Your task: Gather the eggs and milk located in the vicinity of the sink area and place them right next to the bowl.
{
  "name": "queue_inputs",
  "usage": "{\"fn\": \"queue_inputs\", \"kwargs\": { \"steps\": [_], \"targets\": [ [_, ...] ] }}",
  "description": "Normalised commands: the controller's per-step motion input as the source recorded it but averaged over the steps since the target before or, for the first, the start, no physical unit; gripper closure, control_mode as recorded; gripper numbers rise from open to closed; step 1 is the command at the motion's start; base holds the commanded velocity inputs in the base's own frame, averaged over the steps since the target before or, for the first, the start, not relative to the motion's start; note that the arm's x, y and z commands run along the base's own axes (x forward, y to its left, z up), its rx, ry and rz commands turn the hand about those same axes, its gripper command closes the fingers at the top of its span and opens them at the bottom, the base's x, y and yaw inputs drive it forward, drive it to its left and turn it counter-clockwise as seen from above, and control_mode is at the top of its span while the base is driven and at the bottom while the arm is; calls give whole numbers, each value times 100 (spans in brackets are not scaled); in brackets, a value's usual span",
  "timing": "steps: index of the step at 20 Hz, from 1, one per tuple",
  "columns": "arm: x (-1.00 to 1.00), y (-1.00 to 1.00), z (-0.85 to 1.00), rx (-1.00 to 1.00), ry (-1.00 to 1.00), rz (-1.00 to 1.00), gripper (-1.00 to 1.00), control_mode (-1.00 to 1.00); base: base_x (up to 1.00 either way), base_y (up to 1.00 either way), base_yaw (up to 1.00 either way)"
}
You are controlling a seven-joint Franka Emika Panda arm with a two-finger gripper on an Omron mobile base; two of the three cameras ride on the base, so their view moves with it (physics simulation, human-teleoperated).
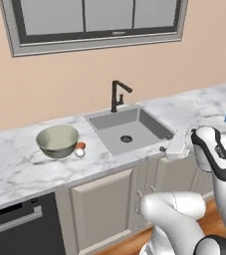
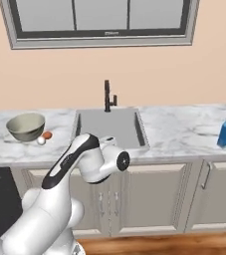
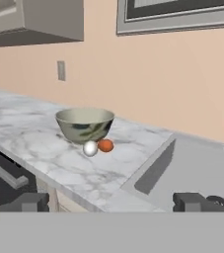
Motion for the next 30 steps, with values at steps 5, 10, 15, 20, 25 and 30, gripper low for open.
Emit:
{"fn": "queue_inputs", "kwargs": {
  "steps": [5,10,15,20,25,30],
  "targets": [
    [0,0,0,0,0,0,-100,100,25,-100,19],
    [0,0,0,0,0,0,-100,100,21,-97,21],
    [0,0,0,0,0,0,-100,100,53,-35,13],
    [0,0,0,0,0,0,-100,100,93,0,2],
    [0,0,0,0,0,0,-100,100,62,0,0],
    [0,0,0,0,0,0,-100,100,0,0,0]
  ]
}}
